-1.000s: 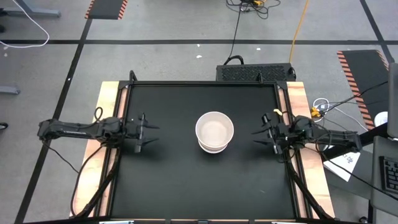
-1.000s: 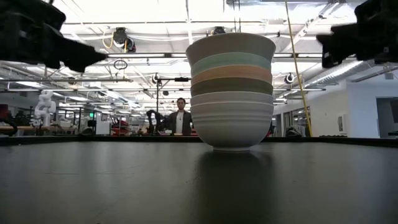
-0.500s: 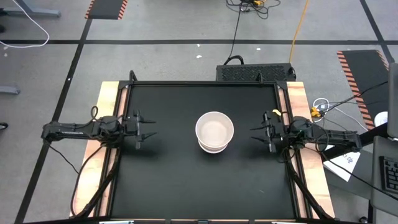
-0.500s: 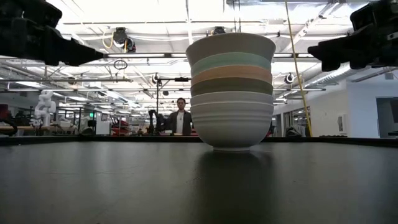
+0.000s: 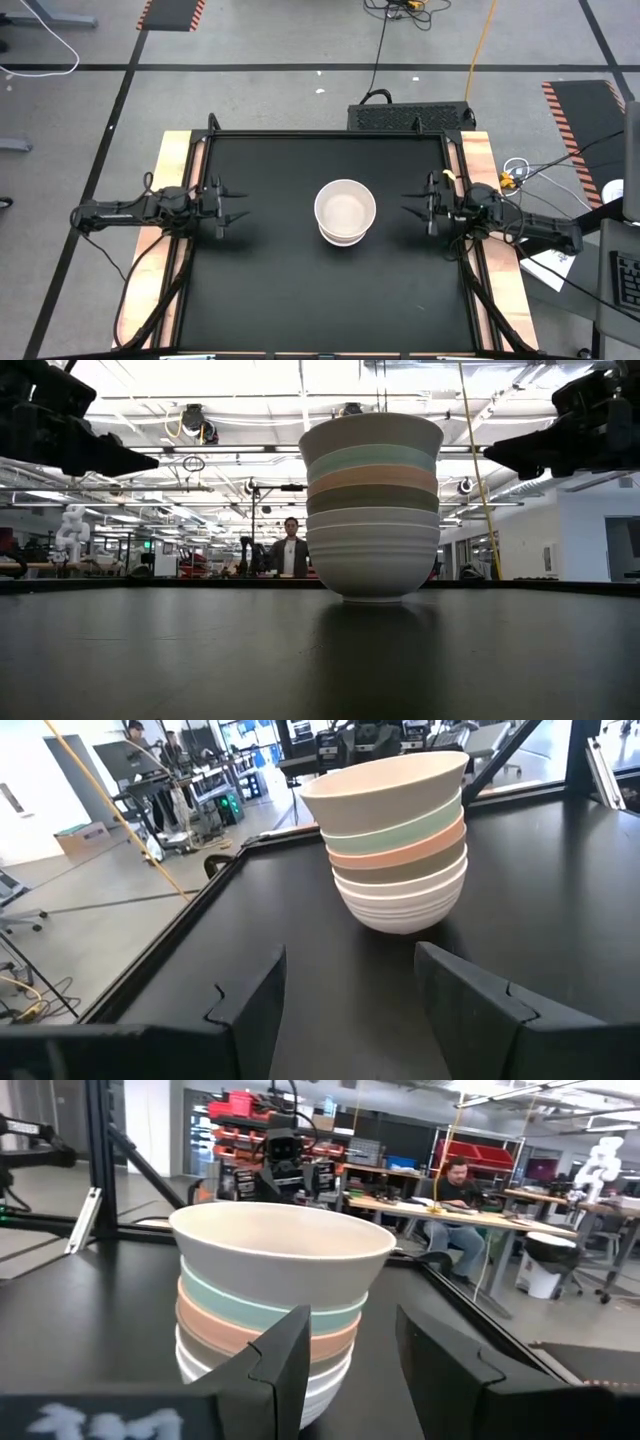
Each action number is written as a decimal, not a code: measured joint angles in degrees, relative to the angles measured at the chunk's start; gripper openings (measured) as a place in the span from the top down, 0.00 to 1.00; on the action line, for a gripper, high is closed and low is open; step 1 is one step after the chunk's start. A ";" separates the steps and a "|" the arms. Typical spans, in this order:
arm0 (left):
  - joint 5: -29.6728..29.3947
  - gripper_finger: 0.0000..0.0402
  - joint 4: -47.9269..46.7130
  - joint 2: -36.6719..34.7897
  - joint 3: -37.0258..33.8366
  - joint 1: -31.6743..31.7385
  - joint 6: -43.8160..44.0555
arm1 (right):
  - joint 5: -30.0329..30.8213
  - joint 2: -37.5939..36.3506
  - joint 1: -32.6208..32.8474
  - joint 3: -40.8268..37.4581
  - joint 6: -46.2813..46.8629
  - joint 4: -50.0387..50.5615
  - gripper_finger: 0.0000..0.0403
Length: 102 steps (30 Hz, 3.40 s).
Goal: Nest bowls inside each other
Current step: Return to Home Position
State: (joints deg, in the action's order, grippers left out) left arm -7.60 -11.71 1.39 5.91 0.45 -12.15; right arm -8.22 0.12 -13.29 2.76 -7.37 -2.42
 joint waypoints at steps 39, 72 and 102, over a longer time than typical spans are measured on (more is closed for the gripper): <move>3.13 0.44 1.68 0.08 -1.57 0.01 3.00 | -1.34 5.33 -2.85 -1.90 3.37 0.11 0.65; 7.77 0.99 14.53 3.45 -5.38 0.06 5.97 | -9.37 5.49 -2.83 -1.90 8.87 -3.42 1.00; 11.82 0.98 13.21 3.47 -5.33 0.06 8.91 | -9.95 5.49 -2.79 -1.90 9.77 -2.79 1.00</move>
State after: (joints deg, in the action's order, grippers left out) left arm 4.21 1.49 4.86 0.58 0.51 -3.25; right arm -18.17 5.61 -16.08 0.86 2.40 -5.21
